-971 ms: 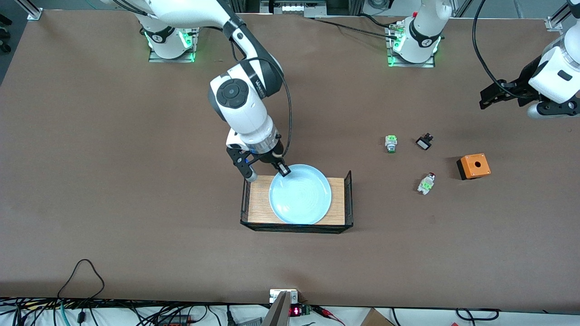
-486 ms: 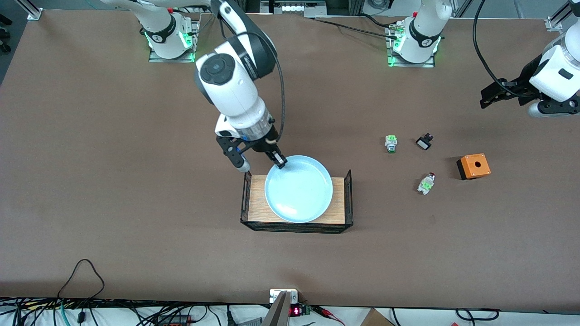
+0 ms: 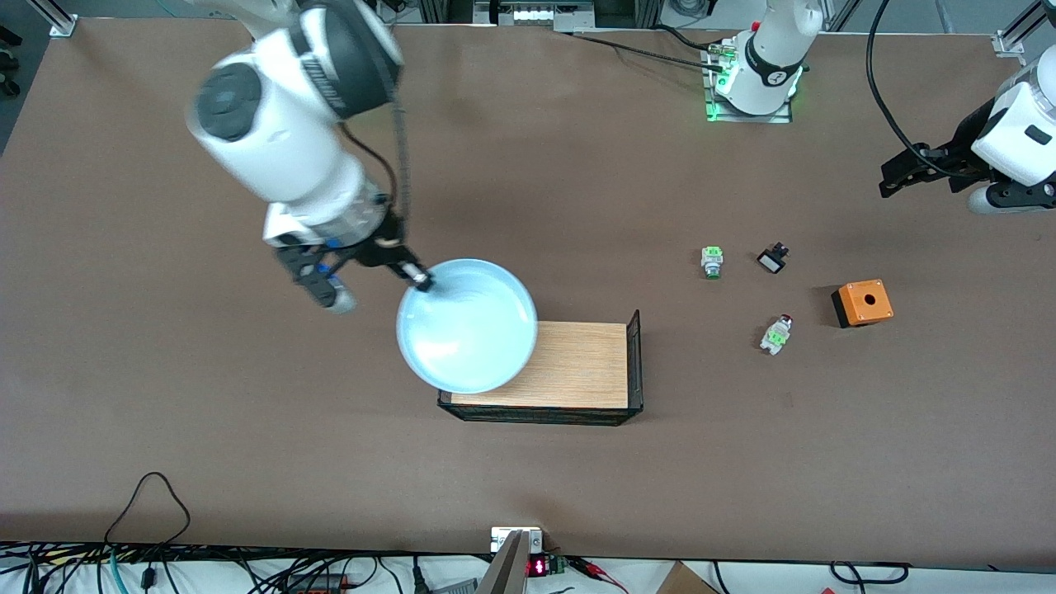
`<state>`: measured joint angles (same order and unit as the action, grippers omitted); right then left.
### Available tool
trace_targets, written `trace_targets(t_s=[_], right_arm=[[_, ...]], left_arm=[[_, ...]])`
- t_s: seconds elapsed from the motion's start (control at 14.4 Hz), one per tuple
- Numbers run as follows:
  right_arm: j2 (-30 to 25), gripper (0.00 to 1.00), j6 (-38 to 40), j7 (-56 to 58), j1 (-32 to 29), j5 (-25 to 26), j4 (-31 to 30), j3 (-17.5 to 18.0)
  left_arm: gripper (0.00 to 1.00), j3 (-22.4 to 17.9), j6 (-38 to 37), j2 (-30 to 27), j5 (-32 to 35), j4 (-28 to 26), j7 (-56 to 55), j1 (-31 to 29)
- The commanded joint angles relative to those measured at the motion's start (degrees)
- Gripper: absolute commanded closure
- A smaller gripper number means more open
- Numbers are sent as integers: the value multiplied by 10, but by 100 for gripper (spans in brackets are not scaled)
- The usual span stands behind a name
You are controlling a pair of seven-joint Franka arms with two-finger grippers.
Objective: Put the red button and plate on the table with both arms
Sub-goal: 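Lift the blue plate out of the basket with the right gripper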
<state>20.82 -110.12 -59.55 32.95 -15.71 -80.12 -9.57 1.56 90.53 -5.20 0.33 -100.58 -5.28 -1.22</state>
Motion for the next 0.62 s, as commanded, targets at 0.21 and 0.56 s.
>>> trace_targets(t_s=[0.21, 0.56], right_arm=[[-32, 100, 135, 263, -131, -18, -17, 7], [-40, 100, 141, 440, -211, -7, -84, 7]], left_arm=[[0, 2, -4, -7, 10, -2, 14, -4], [0, 2, -5, -7, 10, -2, 14, -4]])
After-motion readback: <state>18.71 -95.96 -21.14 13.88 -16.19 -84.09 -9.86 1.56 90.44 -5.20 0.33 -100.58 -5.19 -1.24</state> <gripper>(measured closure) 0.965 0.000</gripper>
